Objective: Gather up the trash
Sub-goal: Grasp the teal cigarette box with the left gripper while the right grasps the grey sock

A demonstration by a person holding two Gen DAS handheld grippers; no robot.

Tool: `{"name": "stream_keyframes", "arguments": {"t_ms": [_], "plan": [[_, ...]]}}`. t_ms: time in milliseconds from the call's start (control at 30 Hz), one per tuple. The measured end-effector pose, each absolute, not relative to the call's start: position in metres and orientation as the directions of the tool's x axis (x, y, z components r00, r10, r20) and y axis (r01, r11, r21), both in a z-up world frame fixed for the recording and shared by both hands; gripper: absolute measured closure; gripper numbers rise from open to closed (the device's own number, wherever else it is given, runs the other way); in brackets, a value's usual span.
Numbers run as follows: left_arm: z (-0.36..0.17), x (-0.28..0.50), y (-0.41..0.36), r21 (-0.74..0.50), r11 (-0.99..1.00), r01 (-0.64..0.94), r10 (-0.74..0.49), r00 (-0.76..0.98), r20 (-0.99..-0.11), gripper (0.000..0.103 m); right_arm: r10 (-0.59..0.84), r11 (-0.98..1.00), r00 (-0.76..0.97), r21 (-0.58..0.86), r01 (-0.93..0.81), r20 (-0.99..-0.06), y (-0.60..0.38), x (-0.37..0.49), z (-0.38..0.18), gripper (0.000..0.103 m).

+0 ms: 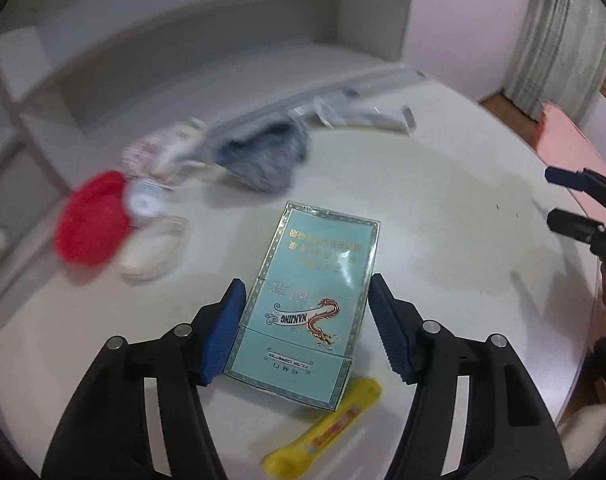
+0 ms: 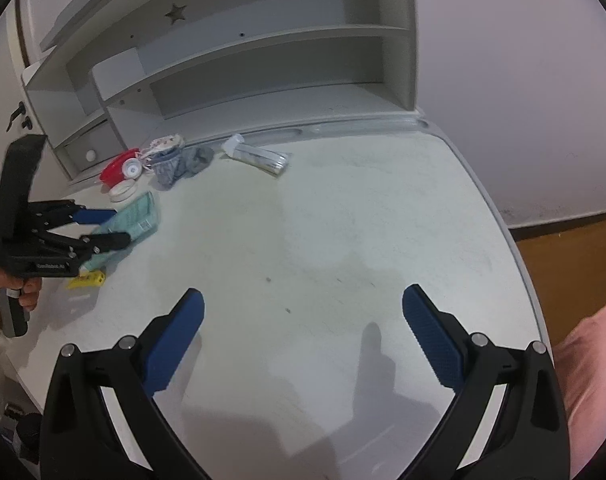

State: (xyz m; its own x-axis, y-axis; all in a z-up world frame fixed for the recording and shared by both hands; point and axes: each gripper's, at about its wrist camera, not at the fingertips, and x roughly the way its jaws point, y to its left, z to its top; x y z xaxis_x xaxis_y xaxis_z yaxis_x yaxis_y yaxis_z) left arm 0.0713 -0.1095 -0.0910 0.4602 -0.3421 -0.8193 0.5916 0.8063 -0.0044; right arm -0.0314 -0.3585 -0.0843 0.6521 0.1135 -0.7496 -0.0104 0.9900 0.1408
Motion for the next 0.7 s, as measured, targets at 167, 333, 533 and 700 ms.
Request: {"name": "stream_keyframes", "arguments": {"t_ms": [167,333,533,700], "plan": [[-0.065,0.058,-0.056,-0.017,0.895,0.446,-0.297,0.567,-0.769,0.041,0.148,0.988,0.652,0.140,-0.065,-0.744,-0.340,-0.008,-0.079,0.007],[-0.069,0.062,-0.007,0.000,0.948,0.318,-0.198,0.593,-0.781,0.041,0.225,0.974,0.636,0.164,-0.155,-0.738,-0.303,0.033,-0.077,0.007],[-0.072,0.077,0.041,0.012,0.977,0.213,-0.123,0.610,-0.783,0.041,0.293,0.952,0.590,0.172,-0.254,-0.752,-0.250,0.097,-0.080,0.015],[-0.081,0.095,0.066,0.005,0.990,0.139,-0.082,0.611,-0.787,0.041,0.289,0.949,0.559,0.154,-0.276,-0.777,-0.224,0.140,-0.089,0.018]]}}
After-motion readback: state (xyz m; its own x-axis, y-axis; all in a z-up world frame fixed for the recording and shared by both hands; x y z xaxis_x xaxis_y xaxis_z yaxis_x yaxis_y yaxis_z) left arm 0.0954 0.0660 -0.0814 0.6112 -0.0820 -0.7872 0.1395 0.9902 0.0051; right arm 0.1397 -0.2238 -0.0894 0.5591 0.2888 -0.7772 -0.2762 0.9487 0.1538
